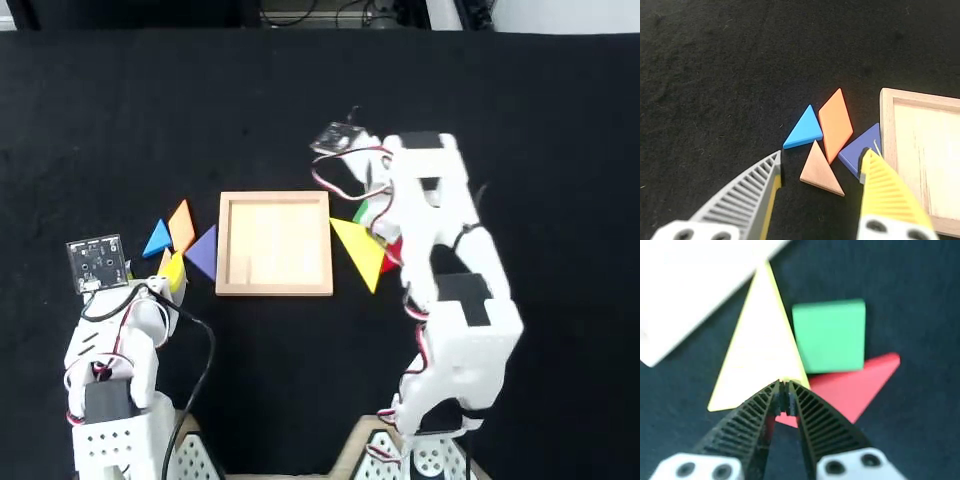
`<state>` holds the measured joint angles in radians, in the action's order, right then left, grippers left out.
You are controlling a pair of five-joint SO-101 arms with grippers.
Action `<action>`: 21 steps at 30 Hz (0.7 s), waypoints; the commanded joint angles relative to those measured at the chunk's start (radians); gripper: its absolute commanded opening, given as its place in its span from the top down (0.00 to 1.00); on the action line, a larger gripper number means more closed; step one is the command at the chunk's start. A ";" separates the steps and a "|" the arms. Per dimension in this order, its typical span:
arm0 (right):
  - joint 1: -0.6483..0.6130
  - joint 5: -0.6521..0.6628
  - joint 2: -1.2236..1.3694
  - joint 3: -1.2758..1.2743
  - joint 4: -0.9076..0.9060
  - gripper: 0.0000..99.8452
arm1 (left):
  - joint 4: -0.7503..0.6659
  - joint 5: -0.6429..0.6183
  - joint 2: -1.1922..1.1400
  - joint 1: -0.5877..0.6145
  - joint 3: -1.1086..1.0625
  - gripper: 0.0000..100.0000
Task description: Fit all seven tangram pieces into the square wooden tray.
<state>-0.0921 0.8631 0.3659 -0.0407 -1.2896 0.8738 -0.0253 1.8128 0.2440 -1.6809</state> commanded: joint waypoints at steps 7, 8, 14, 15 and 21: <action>-0.052 -0.172 -0.111 -0.008 -0.106 0.73 | -0.018 0.006 -0.003 -0.008 -0.018 0.74; -0.052 -0.160 -0.119 -0.024 -0.106 0.73 | -0.017 0.006 -0.003 -0.008 -0.018 0.74; -0.048 -0.144 -0.136 -0.139 -0.043 0.72 | -0.017 0.006 -0.003 -0.008 -0.018 0.74; -0.048 -0.167 -0.143 -0.142 -0.034 0.72 | -0.017 0.006 -0.003 -0.008 -0.018 0.74; -0.072 -0.206 -0.150 -0.143 0.015 0.72 | -0.015 0.006 -0.003 -0.008 -0.018 0.74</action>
<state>-0.1396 0.6697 0.2601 -0.1864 -1.3142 0.8738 -0.0253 1.8128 0.2440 -1.6809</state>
